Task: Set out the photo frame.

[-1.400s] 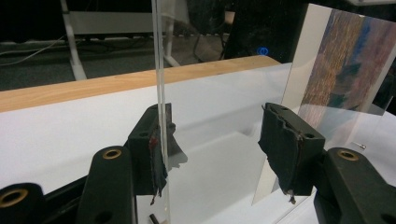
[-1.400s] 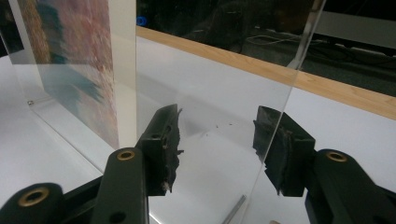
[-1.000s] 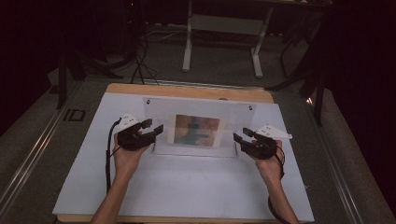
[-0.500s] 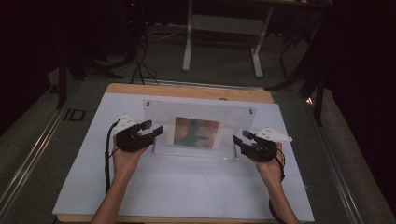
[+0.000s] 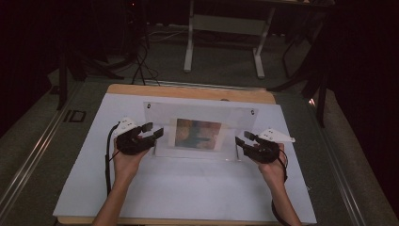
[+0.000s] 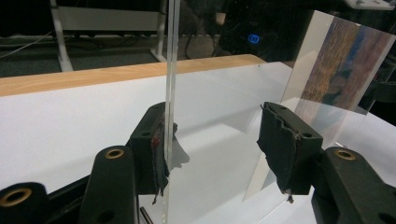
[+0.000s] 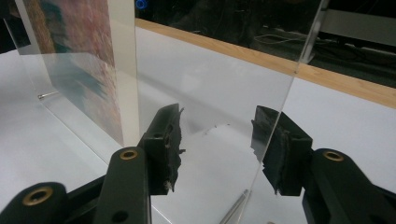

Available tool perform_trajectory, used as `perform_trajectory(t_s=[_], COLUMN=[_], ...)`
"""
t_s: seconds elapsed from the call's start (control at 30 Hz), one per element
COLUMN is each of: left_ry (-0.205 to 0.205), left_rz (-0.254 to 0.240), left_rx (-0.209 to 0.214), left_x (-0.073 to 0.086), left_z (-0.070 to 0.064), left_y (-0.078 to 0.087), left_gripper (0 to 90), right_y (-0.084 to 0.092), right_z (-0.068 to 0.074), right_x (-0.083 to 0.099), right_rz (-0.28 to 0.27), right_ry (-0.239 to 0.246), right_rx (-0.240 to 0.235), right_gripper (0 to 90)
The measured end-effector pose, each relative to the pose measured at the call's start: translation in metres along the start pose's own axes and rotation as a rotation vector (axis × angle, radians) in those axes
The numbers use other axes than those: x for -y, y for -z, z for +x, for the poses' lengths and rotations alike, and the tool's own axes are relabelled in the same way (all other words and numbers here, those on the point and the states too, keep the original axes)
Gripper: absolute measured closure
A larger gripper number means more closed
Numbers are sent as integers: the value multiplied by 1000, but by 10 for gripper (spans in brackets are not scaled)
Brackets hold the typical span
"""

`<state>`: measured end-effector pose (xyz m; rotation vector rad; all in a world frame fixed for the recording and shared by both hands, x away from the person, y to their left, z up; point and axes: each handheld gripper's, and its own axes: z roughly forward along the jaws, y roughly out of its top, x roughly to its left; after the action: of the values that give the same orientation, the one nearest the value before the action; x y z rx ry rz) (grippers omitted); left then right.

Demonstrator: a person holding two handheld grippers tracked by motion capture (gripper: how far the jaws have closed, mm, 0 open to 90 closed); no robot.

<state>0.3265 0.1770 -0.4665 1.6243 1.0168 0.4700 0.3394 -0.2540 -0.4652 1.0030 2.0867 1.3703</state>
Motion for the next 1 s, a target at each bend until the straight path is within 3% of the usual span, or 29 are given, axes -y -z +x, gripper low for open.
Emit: perform_trajectory(t_s=[0.3,0.5,0.7,1.0], left_ry=[-9,-41,-40,-56], left_rz=[-3,15,14,23], left_rx=[8,-11,-15,6], left_x=[0,-1,-4,-11], left_z=[2,3,7,11], left_y=[-1,1,6,16], left_gripper=[446,418,416,437], right_y=[-1,0,5,12], right_z=[0,-2,-8,-16], right_x=[0,0,-2,-3], right_rz=[5,9,21,55], right_ry=[18,24,17,34], right_rx=[4,5,3,8], right_gripper=[500,482,477,493])
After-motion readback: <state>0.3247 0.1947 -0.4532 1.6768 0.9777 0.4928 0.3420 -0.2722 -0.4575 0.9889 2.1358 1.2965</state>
